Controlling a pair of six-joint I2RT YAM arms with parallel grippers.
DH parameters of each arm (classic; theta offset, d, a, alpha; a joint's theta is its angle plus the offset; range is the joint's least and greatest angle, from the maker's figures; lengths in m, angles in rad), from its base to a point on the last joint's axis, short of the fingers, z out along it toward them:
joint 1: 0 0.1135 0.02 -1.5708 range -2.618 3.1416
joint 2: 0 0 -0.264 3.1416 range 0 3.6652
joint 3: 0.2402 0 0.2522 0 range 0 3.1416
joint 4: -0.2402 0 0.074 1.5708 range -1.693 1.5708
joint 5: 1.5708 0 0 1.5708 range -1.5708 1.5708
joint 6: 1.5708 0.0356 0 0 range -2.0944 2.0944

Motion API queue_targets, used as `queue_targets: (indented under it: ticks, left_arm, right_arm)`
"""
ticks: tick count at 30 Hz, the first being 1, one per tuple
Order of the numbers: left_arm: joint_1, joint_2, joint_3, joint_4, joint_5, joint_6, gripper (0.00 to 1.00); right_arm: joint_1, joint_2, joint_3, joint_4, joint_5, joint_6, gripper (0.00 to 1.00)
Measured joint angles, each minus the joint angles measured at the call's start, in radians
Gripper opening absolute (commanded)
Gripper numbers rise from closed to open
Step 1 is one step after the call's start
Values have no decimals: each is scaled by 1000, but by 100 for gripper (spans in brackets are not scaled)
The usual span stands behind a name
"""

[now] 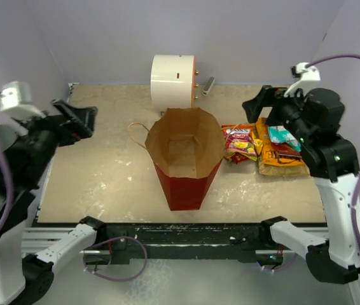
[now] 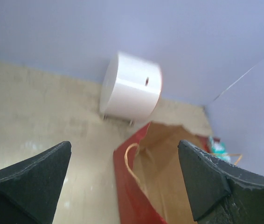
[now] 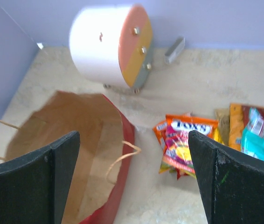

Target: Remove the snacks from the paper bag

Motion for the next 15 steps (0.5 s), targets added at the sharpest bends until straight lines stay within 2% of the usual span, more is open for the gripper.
queue_targets:
  ticks: [7,15]
  left_arm:
    - [0,-63,148,138,-3,121,99]
    - [0,-39,175,138,-4,179,99]
  right_arm:
    - [0,-95,203,6,53,-7,99]
    - [0,-159,263,9,151,-5,100]
